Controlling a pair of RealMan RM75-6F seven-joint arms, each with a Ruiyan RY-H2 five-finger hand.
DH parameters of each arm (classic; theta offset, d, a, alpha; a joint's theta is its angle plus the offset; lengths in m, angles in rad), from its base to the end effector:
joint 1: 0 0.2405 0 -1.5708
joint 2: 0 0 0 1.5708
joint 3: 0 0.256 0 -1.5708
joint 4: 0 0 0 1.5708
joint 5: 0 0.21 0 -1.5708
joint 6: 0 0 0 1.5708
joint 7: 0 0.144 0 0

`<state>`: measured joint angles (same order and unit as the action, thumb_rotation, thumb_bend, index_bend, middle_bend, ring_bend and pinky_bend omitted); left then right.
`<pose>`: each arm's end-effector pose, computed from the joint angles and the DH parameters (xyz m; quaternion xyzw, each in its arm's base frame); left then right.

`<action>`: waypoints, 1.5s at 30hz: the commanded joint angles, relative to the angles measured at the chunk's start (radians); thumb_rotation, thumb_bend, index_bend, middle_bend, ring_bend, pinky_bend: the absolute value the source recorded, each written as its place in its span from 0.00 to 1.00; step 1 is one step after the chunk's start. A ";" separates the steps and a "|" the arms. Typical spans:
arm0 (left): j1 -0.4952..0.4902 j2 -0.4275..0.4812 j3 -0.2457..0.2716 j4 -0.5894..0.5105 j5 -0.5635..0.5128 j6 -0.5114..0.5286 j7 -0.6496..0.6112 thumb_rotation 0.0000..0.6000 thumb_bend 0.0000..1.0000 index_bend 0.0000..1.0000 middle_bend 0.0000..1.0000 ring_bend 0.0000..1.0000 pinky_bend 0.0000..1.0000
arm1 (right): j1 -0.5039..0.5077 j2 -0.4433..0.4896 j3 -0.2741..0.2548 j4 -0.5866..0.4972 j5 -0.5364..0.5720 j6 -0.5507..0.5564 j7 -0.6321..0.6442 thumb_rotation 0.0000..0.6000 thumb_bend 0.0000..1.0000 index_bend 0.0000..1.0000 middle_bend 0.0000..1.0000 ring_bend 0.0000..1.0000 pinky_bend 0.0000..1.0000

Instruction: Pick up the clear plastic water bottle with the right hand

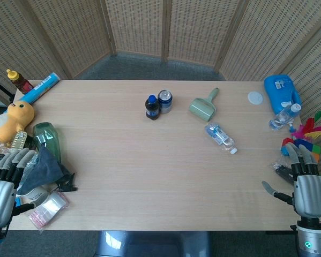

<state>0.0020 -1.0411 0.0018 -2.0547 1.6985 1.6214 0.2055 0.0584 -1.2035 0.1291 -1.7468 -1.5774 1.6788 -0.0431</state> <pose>-0.2123 0.1419 0.1663 -0.5722 -0.3886 -0.4781 0.5413 -0.2576 -0.1819 0.1600 0.5150 -0.3509 0.5221 0.5822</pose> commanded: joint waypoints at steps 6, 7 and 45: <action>0.005 -0.004 0.005 -0.003 0.010 0.000 0.008 1.00 0.00 0.00 0.00 0.00 0.00 | 0.003 -0.001 -0.009 0.005 0.010 -0.029 0.006 0.92 0.00 0.00 0.00 0.00 0.00; 0.005 -0.005 0.005 -0.002 0.009 -0.003 0.009 1.00 0.00 0.00 0.00 0.00 0.00 | 0.005 -0.001 -0.011 0.002 0.013 -0.038 0.010 0.92 0.00 0.00 0.00 0.00 0.00; -0.016 -0.070 -0.035 0.087 -0.112 -0.045 0.071 1.00 0.00 0.00 0.00 0.00 0.00 | 0.596 -0.445 0.262 0.423 1.047 -0.664 -0.467 0.91 0.00 0.00 0.00 0.00 0.00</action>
<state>-0.0137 -1.1114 -0.0332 -1.9677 1.5863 1.5764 0.2762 0.6230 -1.6157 0.3845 -1.3679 -0.5583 1.0302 -0.4823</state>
